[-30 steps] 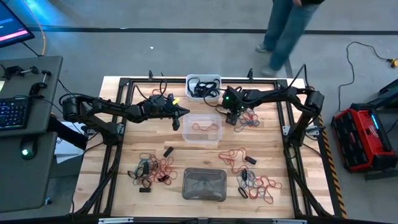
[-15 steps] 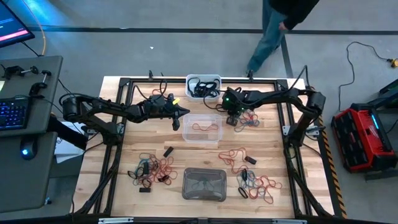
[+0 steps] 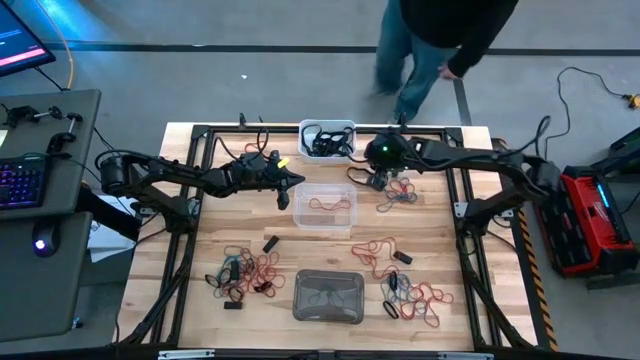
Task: Sort rubber bands into baskets
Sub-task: Put the black rubber band into the white bin
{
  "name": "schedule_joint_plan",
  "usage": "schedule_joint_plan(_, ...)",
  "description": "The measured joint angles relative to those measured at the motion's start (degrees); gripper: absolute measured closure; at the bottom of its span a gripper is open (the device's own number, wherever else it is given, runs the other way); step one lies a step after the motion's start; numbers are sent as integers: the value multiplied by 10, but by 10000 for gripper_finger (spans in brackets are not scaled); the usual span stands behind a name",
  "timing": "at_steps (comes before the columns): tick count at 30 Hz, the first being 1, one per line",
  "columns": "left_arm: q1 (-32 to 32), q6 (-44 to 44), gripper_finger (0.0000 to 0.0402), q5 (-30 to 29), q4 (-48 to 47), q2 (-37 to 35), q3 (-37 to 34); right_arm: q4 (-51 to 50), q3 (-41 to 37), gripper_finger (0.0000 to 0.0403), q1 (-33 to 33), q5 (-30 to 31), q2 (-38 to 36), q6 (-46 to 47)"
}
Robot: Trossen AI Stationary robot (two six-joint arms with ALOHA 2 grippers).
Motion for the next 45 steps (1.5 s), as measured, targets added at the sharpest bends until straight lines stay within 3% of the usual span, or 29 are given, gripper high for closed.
schedule_joint_plan(6, 0, -1, 401, 0, 0, 0, 0, -13, 0, 376, -12, -1, 18, 8)
schedule_joint_plan(15, 0, -2, 401, 0, -11, 0, 0, 0, 0, 277, -38, -35, 126, 21)
schedule_joint_plan(21, 0, -1, 401, 0, -12, 0, 0, 27, 0, 259, -54, -36, 184, 23)
schedule_joint_plan(28, 0, -1, 401, 0, -12, 0, 0, 30, 0, 259, -64, -38, 196, 36)
schedule_joint_plan(32, 0, -1, 401, 0, -12, 0, 0, 31, 0, 266, -77, -70, 198, 36)
schedule_joint_plan(37, 0, 0, 401, 0, -12, 0, 0, 30, 2, 309, -102, -134, 210, 36)
schedule_joint_plan(42, 0, 4, 401, 0, -12, 0, 0, 25, 0, 385, -104, -147, 197, 33)
schedule_joint_plan(45, 0, 4, 401, 0, -12, 0, 0, 25, -1, 393, -97, -140, 173, 33)
